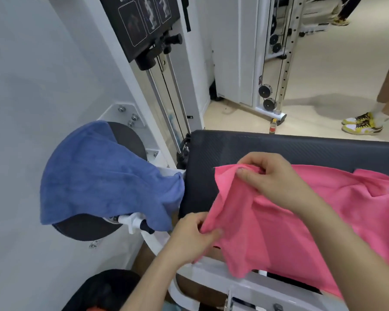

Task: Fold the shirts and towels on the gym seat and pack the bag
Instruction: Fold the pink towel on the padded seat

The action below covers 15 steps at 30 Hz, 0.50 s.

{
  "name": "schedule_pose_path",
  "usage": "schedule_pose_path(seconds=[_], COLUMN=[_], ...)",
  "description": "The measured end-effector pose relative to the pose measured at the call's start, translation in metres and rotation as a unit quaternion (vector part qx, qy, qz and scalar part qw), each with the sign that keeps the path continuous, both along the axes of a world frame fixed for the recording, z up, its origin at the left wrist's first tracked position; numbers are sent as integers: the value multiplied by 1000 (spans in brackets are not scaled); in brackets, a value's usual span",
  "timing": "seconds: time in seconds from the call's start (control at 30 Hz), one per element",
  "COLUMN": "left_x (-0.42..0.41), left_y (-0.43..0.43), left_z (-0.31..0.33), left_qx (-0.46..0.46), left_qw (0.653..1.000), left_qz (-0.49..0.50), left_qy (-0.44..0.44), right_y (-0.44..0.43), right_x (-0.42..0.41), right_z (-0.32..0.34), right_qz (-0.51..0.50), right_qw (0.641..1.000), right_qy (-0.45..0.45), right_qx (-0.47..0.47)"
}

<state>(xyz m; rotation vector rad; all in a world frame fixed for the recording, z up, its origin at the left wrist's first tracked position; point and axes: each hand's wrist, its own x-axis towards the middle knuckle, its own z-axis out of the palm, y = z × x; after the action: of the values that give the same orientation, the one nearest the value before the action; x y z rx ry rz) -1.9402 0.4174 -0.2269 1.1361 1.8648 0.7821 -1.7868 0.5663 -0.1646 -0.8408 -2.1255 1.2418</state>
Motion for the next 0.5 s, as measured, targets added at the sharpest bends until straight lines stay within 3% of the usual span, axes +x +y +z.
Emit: schedule_pose_path(seconds=[0.07, 0.2, 0.27, 0.37, 0.5], left_x=[-4, -10, -8, -3, 5], left_y=[-9, -27, -32, -36, -31], left_z=[-8, -23, -33, -45, -64], left_qx=[14, 63, 65, 78, 80], left_qw=[997, 960, 947, 930, 910], left_qz=[52, 179, 227, 298, 372], left_qy=[-57, -205, -219, -201, -166], right_y=[9, 26, 36, 53, 67], right_x=[3, 9, 5, -13, -53], right_z=[3, 14, 15, 9, -5], right_qz=[-39, -23, -35, -126, -158], right_qw=[999, 980, 977, 989, 970], right_qy=[-7, 45, 45, -6, -121], right_qx=[-21, -190, -207, -74, 141])
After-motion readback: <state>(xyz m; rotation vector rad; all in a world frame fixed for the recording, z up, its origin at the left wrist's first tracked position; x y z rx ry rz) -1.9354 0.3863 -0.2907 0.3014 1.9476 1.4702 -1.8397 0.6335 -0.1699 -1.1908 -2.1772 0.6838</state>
